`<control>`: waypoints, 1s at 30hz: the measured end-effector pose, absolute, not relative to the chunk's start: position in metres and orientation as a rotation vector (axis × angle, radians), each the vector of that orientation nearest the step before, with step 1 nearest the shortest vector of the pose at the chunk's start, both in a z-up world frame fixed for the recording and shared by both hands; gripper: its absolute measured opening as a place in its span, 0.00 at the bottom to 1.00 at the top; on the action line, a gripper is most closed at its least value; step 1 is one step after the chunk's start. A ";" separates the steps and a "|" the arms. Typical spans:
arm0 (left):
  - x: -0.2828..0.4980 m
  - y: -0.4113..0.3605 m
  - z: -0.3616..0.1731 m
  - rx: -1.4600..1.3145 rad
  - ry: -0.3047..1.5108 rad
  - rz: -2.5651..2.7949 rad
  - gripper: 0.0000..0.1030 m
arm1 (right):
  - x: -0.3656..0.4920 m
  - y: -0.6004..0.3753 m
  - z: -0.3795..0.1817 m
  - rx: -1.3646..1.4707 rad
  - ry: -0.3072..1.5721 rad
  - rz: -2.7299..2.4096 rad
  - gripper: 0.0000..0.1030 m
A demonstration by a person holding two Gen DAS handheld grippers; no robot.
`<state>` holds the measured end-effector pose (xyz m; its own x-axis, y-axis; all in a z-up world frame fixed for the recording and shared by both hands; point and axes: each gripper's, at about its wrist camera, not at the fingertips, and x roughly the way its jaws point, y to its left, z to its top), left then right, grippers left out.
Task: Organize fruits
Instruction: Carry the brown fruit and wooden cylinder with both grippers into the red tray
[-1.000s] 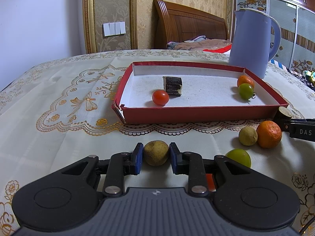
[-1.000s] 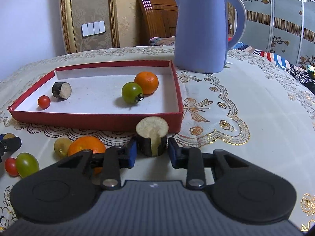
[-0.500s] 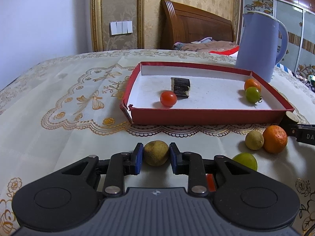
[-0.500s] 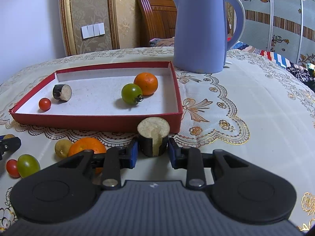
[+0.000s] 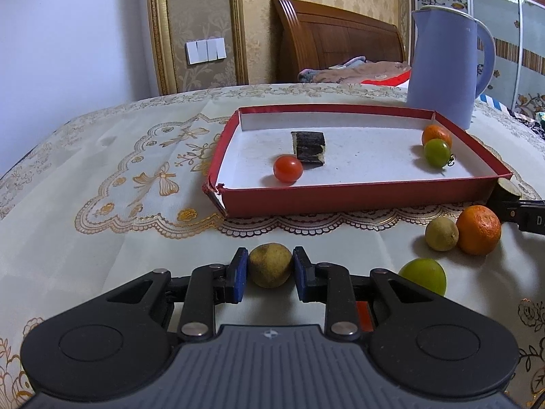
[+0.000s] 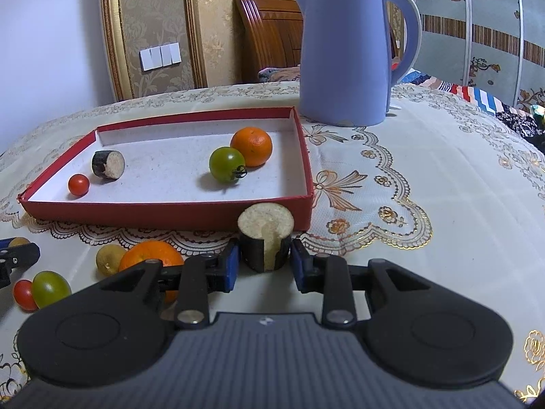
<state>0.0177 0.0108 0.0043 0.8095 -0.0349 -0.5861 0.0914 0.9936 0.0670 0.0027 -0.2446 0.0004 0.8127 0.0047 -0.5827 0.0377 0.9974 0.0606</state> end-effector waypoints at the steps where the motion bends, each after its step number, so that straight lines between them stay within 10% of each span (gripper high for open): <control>1: 0.017 0.011 0.005 0.093 0.624 -0.068 0.26 | 0.003 -0.245 0.000 0.071 0.620 -0.018 0.28; 30: 0.031 0.004 0.034 0.049 0.578 -0.101 0.26 | -0.007 -0.242 0.015 0.063 0.579 -0.013 0.28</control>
